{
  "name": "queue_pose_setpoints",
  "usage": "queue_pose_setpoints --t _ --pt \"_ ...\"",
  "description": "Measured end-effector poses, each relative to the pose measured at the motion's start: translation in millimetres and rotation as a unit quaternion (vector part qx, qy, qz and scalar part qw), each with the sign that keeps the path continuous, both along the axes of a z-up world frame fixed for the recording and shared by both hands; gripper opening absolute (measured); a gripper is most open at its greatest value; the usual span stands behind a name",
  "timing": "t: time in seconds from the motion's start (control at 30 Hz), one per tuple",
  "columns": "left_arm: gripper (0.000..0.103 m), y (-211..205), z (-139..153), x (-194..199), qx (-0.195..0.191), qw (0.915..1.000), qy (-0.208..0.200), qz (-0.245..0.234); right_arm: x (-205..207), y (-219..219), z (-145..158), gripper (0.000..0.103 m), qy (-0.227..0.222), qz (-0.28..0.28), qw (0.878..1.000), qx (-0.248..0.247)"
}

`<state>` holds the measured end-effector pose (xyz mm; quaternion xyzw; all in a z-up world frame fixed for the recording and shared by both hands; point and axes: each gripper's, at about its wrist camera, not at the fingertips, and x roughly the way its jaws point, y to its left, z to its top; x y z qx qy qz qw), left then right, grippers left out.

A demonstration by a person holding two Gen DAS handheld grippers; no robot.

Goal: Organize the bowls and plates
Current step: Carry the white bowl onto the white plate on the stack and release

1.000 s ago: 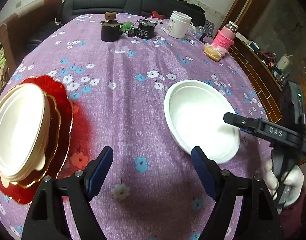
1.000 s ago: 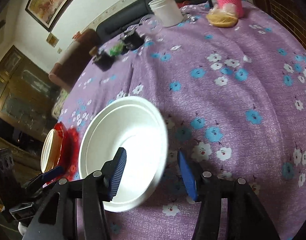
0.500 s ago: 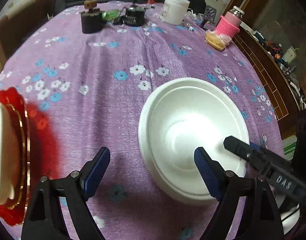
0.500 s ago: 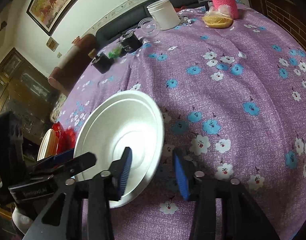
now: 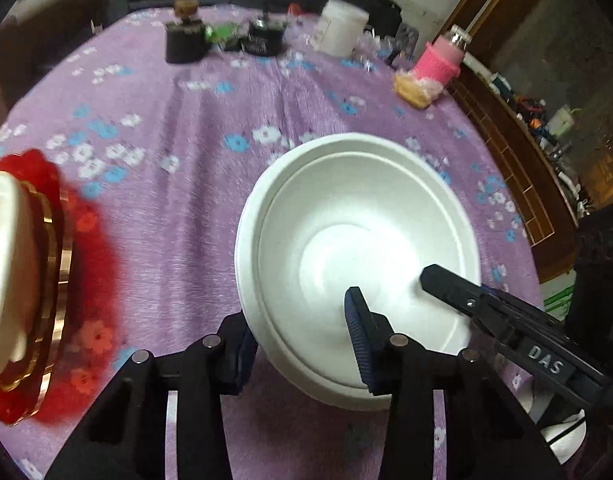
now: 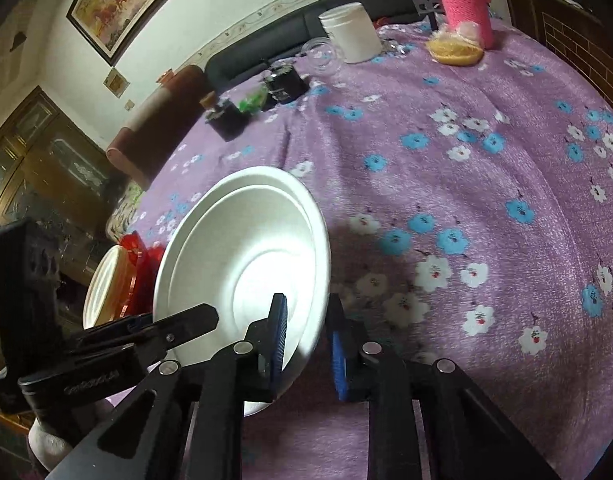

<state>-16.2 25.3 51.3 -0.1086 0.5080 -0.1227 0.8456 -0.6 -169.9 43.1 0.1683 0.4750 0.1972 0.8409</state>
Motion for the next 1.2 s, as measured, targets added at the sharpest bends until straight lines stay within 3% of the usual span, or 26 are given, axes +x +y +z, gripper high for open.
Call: queue_pose_setpoints --t 0.23,0.4,0.77,1.0,1.2 --pt "0.04 41 38 -30 0.006 0.9976 -0.055 0.04 -8 41 26 0.022 -0.021 0.03 0.999 0.008" --pt "0.04 87 50 -43 0.005 0.9934 -0.075 0.086 -5 88 43 0.022 -0.036 0.056 0.998 0.012" --pt "0.04 191 58 -45 0.047 0.9823 -0.073 0.166 14 208 56 0.022 -0.049 0.133 0.99 0.005" --pt "0.04 220 45 -39 0.081 0.98 -0.056 0.173 20 256 49 0.022 -0.044 0.16 0.986 -0.017" --pt "0.042 228 35 -40 0.083 0.9797 -0.048 0.176 20 272 38 0.022 -0.043 0.168 0.984 -0.041"
